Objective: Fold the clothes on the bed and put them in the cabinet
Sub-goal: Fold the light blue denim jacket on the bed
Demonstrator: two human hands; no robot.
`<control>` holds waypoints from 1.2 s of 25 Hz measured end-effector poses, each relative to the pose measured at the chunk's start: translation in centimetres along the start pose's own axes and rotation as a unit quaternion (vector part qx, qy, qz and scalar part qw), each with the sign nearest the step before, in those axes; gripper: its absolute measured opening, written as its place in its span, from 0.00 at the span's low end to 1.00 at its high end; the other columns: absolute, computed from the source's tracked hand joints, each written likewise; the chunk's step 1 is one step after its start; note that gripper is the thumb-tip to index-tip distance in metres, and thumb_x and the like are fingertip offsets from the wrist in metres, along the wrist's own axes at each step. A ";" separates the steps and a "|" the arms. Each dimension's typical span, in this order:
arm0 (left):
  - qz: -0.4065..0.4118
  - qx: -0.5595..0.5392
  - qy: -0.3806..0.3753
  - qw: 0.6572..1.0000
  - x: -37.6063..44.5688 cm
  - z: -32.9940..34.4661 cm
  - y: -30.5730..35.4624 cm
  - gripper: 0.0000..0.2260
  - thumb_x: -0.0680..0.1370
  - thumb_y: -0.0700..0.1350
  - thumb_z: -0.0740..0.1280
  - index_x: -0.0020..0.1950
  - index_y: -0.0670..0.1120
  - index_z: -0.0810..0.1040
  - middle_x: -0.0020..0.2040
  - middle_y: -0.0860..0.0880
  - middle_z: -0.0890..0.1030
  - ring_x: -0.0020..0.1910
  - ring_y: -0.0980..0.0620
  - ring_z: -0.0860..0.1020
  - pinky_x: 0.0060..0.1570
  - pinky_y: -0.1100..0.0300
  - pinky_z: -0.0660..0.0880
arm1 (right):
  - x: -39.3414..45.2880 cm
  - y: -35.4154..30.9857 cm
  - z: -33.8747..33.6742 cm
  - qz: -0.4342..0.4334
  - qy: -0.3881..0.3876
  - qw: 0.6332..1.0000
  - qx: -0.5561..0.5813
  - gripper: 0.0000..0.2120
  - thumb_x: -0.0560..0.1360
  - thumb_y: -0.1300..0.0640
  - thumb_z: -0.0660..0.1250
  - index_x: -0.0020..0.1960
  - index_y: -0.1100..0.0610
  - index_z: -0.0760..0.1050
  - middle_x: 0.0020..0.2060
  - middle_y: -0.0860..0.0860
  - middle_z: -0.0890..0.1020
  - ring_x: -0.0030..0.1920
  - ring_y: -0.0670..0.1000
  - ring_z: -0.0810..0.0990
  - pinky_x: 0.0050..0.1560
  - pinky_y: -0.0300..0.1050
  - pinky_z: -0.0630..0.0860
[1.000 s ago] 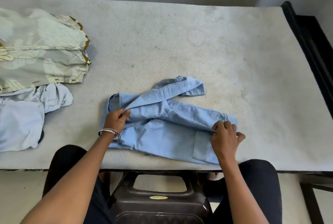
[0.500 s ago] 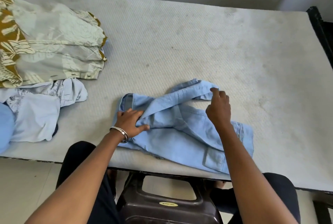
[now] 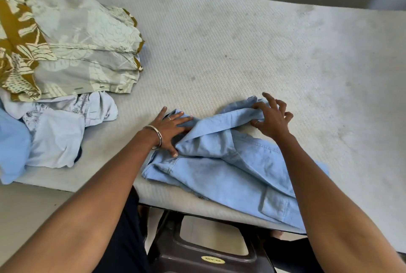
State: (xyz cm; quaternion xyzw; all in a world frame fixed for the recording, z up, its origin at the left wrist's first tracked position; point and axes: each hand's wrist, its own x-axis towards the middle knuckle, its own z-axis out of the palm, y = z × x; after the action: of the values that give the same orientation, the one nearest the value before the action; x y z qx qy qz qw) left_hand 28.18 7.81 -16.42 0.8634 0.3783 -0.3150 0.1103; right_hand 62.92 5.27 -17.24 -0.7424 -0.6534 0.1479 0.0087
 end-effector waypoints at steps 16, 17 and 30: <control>-0.177 -0.258 0.249 0.917 3.6 -2.9 -0.9 0.07 0.73 0.34 0.65 0.44 0.38 0.83 0.48 0.37 0.83 0.47 0.42 0.79 0.45 0.54 0.69 | -9.3 -2.2 -17.1 -0.125 0.208 0.848 0.470 0.05 0.78 0.60 0.67 0.46 0.59 0.81 0.35 0.52 0.82 0.38 0.46 0.78 0.39 0.40 0.73; -0.168 -0.216 0.214 0.938 3.4 -3.1 -1.0 0.08 0.72 0.34 0.66 0.46 0.40 0.84 0.55 0.39 0.82 0.54 0.42 0.78 0.51 0.55 0.70 | -10.8 -2.5 -17.5 -0.142 0.106 0.851 0.495 0.07 0.77 0.58 0.68 0.45 0.60 0.81 0.34 0.56 0.82 0.37 0.48 0.79 0.37 0.42 0.74; -0.003 0.079 -0.086 0.993 -1.4 -5.3 4.6 0.21 0.82 0.43 0.57 0.73 0.61 0.65 0.79 0.54 0.52 0.78 0.47 0.50 0.73 0.41 0.52 | -18.1 -13.5 -9.7 -0.220 -0.383 0.739 0.509 0.11 0.81 0.58 0.61 0.54 0.65 0.77 0.44 0.47 0.79 0.47 0.45 0.77 0.51 0.40 0.73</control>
State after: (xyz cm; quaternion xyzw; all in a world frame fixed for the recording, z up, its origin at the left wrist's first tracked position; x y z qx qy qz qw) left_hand 33.21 6.08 -11.68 0.8378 0.3441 -0.4176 0.0729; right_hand 50.23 -8.56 -1.43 -0.3437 -0.5736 0.7246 0.1666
